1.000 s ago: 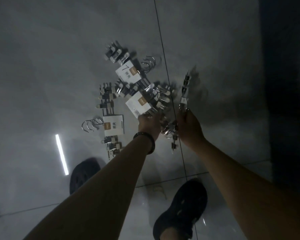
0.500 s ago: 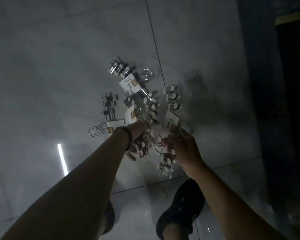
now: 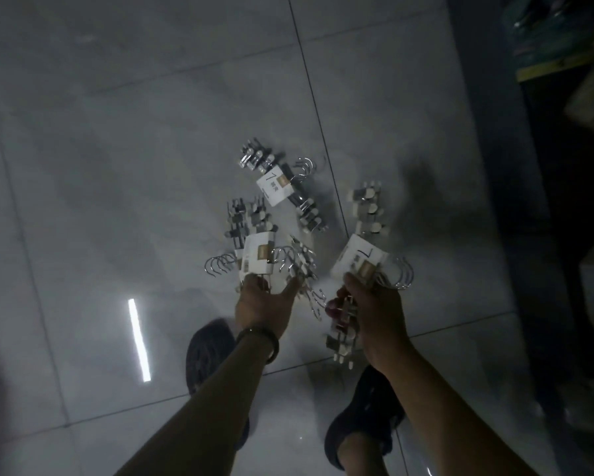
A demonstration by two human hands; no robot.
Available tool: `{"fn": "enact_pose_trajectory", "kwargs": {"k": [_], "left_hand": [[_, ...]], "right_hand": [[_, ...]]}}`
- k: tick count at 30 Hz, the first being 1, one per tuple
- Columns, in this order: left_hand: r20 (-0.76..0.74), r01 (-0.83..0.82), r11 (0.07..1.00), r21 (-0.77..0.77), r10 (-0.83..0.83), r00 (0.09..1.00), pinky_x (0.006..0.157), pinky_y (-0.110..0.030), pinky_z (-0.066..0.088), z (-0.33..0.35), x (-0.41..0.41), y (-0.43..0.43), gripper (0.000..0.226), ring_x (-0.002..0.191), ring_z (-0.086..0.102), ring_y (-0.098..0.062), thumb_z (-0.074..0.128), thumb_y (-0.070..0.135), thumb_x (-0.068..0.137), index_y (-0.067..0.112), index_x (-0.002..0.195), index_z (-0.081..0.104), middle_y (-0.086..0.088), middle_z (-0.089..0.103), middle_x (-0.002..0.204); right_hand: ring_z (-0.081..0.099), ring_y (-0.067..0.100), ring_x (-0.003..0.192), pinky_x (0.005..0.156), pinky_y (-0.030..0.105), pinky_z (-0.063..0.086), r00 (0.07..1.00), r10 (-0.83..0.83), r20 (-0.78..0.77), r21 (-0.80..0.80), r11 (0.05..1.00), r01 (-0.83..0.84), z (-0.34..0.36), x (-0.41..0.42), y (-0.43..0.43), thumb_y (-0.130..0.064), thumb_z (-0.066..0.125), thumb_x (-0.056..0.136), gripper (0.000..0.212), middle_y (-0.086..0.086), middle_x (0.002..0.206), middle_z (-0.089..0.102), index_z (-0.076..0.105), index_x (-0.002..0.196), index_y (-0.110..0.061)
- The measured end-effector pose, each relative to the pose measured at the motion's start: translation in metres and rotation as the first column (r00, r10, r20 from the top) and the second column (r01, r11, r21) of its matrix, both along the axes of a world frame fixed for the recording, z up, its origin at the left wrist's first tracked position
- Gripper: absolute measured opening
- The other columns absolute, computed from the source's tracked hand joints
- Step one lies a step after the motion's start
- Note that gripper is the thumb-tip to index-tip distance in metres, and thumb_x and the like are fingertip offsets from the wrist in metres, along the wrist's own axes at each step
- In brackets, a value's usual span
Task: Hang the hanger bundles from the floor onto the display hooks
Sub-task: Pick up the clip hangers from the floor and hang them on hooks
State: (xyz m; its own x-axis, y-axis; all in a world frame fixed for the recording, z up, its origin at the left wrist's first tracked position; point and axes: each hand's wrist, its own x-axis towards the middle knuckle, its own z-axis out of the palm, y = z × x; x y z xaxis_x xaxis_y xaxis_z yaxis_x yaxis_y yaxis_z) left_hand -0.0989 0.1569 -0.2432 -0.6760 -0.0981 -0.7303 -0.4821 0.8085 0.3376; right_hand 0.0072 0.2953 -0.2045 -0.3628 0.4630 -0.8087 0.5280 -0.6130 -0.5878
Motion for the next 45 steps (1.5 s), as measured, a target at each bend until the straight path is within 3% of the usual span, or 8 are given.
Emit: {"fn": "enact_pose_trajectory", "kwargs": {"k": [7, 13, 16, 21, 28, 35, 38, 45], "left_hand": [[-0.333, 0.161, 0.969, -0.189, -0.218, 0.918, 0.086, -0.041, 0.040, -0.004, -0.005, 0.017, 0.030, 0.084, 0.066, -0.022, 0.064, 0.055, 0.091, 0.035, 0.103, 0.045, 0.014, 0.068, 0.091], [-0.288, -0.110, 0.990, -0.093, 0.079, 0.954, 0.083, -0.043, 0.055, -0.015, -0.031, -0.001, 0.011, 0.093, 0.068, -0.036, 0.059, 0.032, 0.097, 0.026, 0.096, 0.050, 0.002, 0.064, 0.088], [-0.224, -0.091, 0.994, -0.068, 0.074, 0.972, 0.087, -0.050, 0.061, -0.015, -0.041, -0.018, 0.013, 0.094, 0.068, -0.037, 0.060, 0.033, 0.099, 0.021, 0.100, 0.055, -0.007, 0.071, 0.101], [-0.160, 0.005, 1.000, -0.021, -0.008, 0.987, 0.072, -0.038, 0.060, -0.028, -0.078, -0.030, 0.008, 0.087, 0.070, -0.026, 0.063, 0.030, 0.092, 0.024, 0.098, 0.062, -0.004, 0.074, 0.099], [-0.060, 0.127, 0.989, 0.079, -0.122, 0.991, 0.082, -0.050, 0.064, -0.052, -0.075, -0.016, 0.018, 0.085, 0.074, -0.025, 0.067, 0.037, 0.093, 0.021, 0.100, 0.062, 0.003, 0.075, 0.088], [-0.074, -0.019, 0.999, 0.037, 0.022, 0.997, 0.075, -0.045, 0.063, -0.065, -0.046, -0.005, 0.026, 0.085, 0.073, -0.028, 0.069, 0.042, 0.096, 0.022, 0.087, 0.056, -0.005, 0.072, 0.090], [0.201, -0.293, 0.919, 0.264, 0.245, 0.948, 0.045, -0.027, 0.051, -0.063, -0.034, 0.005, 0.020, 0.065, 0.063, -0.014, 0.070, 0.041, 0.098, 0.022, 0.101, 0.065, -0.002, 0.071, 0.091], [0.432, -0.501, 0.838, 0.217, 0.378, 0.819, 0.053, -0.028, 0.051, -0.058, -0.027, 0.030, 0.023, 0.067, 0.058, -0.015, 0.070, 0.046, 0.099, 0.024, 0.097, 0.069, -0.004, 0.069, 0.095]], "right_hand": [[0.080, 0.029, 0.093, 0.067, 0.035, 0.064, 0.985, 0.005, -0.172, 0.063, 0.998, 0.006, -0.010, -0.038, -0.015, -0.044, 0.050, 0.110, 0.039, 0.012, 0.106, 0.080, 0.067, 0.127, -0.013], [0.077, 0.035, 0.106, 0.073, 0.041, 0.065, 0.965, -0.127, -0.231, -0.231, 0.970, 0.072, -0.039, -0.070, -0.018, -0.050, 0.051, 0.108, 0.044, 0.019, 0.123, 0.075, 0.057, 0.138, -0.019], [0.079, 0.036, 0.096, 0.063, 0.034, 0.062, 0.966, -0.090, -0.241, -0.267, 0.963, 0.023, -0.041, -0.095, -0.013, -0.043, 0.056, 0.107, 0.046, 0.024, 0.128, 0.072, 0.055, 0.142, -0.012], [0.074, 0.049, 0.087, 0.060, 0.032, 0.061, 0.930, 0.125, -0.347, 0.035, 0.992, -0.120, -0.045, -0.114, 0.008, -0.040, 0.063, 0.102, 0.024, 0.021, 0.105, 0.076, 0.073, 0.116, -0.022], [0.076, 0.039, 0.100, 0.077, 0.041, 0.064, 0.935, 0.070, -0.348, -0.306, 0.934, -0.184, -0.062, -0.127, 0.028, -0.042, 0.053, 0.108, 0.047, 0.020, 0.122, 0.075, 0.056, 0.144, -0.011], [0.075, 0.036, 0.102, 0.099, 0.051, 0.055, 0.920, -0.175, -0.351, -0.447, 0.894, 0.000, -0.075, -0.108, 0.027, -0.040, 0.054, 0.107, 0.048, 0.027, 0.119, 0.072, 0.057, 0.141, -0.007], [0.074, 0.033, 0.092, 0.090, 0.047, 0.056, 0.916, -0.221, -0.334, -0.424, 0.904, 0.064, -0.075, -0.101, 0.033, -0.042, 0.057, 0.104, 0.047, 0.027, 0.110, 0.072, 0.061, 0.136, -0.007], [0.068, 0.037, 0.123, 0.103, 0.045, 0.058, 0.882, -0.344, -0.322, -0.521, 0.842, 0.138, -0.074, -0.080, 0.046, -0.047, 0.062, 0.095, 0.068, 0.027, 0.134, 0.067, 0.050, 0.151, -0.010]]}}
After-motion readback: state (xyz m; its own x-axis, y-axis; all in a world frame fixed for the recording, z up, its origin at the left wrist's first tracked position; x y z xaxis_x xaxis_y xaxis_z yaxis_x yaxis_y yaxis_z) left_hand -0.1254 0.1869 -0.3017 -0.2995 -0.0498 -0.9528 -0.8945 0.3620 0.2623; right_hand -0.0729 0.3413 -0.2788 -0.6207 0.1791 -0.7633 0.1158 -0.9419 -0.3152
